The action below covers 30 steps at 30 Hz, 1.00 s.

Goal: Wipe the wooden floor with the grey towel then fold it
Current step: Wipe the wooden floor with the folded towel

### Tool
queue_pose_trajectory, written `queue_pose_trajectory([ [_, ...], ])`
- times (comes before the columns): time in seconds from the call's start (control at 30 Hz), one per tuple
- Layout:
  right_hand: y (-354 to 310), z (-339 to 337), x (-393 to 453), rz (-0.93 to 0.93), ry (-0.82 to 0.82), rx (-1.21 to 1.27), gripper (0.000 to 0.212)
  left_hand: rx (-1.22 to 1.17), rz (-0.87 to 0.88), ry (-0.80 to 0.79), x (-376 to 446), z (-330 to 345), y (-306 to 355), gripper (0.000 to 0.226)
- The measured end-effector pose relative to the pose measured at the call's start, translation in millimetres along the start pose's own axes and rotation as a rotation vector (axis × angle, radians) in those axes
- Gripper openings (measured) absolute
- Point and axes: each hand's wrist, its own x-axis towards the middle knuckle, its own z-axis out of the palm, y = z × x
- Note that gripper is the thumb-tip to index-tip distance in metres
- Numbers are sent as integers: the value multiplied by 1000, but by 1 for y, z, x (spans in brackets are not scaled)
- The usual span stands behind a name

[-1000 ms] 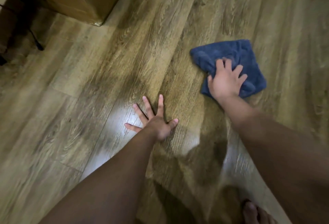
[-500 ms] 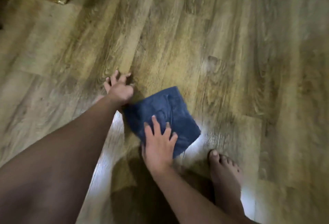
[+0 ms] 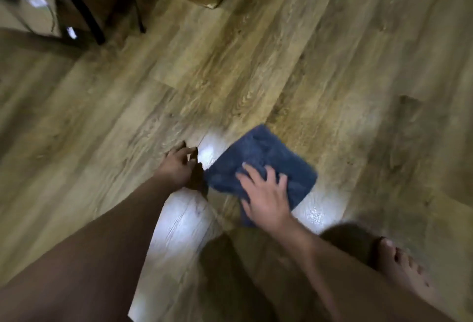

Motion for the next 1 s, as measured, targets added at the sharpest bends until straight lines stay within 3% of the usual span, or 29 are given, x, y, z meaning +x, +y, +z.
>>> queue_pose_trajectory([
  [0.1,29,-20,78,73,29,-76,58,-106,19,0,-4,-5,-10,35],
  [0.27,75,-45,167,313,-16,5,50,-278,-36,-53,-25,-7,-7,40],
  [0.37,72,-49,159,291,-27,-19,46,-433,-95,-122,-46,-14,-8,43],
  [0.47,44,-40,125,249,-23,-66,44,-403,-95,-122,-54,-18,-10,40],
  [0.63,-38,-9,36,-34,-156,-80,58,-431,-134,-52,-51,-24,-1,43],
  [0.73,-92,-6,-29,-204,-289,69,50,-530,-146,-89,-47,-27,1,48],
  [0.83,-122,-10,-70,-339,-499,317,51,-430,-164,-98,-46,-37,-7,60],
  [0.93,-121,-38,-63,-102,-914,1040,45,-537,-222,-152,-48,-52,-18,69],
  [1.0,-98,-56,-41,93,-1010,1321,44,-671,-278,-153,-47,-61,-25,72],
])
